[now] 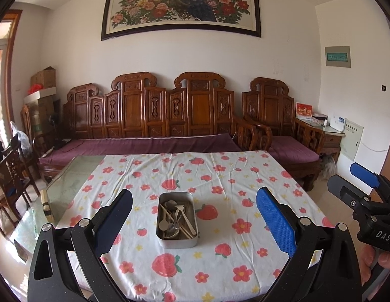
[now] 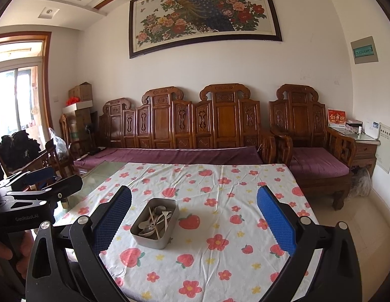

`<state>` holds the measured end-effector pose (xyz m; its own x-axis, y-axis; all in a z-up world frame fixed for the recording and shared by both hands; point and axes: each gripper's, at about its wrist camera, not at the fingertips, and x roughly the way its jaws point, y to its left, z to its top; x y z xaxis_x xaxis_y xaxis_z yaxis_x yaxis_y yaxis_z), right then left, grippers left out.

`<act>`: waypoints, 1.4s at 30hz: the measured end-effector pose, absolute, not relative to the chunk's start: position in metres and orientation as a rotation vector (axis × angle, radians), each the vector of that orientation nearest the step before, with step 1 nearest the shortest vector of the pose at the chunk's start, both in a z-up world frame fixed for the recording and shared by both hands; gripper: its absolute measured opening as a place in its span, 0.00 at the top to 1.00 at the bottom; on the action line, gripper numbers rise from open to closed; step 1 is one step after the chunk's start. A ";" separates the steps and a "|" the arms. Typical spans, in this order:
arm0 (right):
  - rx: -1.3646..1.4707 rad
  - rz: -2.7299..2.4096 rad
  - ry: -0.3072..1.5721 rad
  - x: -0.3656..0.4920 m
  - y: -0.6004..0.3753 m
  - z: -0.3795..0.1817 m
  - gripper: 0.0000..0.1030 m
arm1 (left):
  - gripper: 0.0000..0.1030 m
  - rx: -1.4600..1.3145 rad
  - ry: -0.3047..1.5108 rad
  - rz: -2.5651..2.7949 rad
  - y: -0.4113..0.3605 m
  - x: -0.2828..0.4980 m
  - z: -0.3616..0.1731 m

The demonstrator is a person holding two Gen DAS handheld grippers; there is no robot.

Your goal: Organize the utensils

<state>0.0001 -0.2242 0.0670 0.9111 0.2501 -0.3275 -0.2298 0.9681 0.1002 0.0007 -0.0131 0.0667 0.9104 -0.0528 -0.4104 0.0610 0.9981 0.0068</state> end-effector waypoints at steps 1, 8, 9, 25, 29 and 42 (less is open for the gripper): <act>0.060 0.248 0.346 0.000 -0.224 0.067 0.02 | 0.07 0.020 0.423 -0.058 -0.013 0.000 0.067; 0.057 0.243 0.345 -0.003 -0.223 0.067 0.02 | 0.07 0.019 0.423 -0.060 -0.013 0.002 0.065; 0.057 0.245 0.345 -0.002 -0.223 0.067 0.02 | 0.07 0.019 0.423 -0.059 -0.013 0.001 0.065; 0.063 0.246 0.353 -0.002 -0.222 0.061 0.02 | 0.07 0.018 0.422 -0.059 -0.013 0.001 0.064; 0.063 0.245 0.354 -0.002 -0.221 0.058 0.02 | 0.07 0.017 0.422 -0.059 -0.013 0.002 0.063; 0.065 0.244 0.355 -0.001 -0.222 0.059 0.02 | 0.07 0.018 0.421 -0.060 -0.014 0.001 0.060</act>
<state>-0.0007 -0.2217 0.0588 0.9088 0.2480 -0.3357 -0.2254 0.9686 0.1054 0.0011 -0.0142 0.0601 0.9111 -0.0541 -0.4087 0.0617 0.9981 0.0054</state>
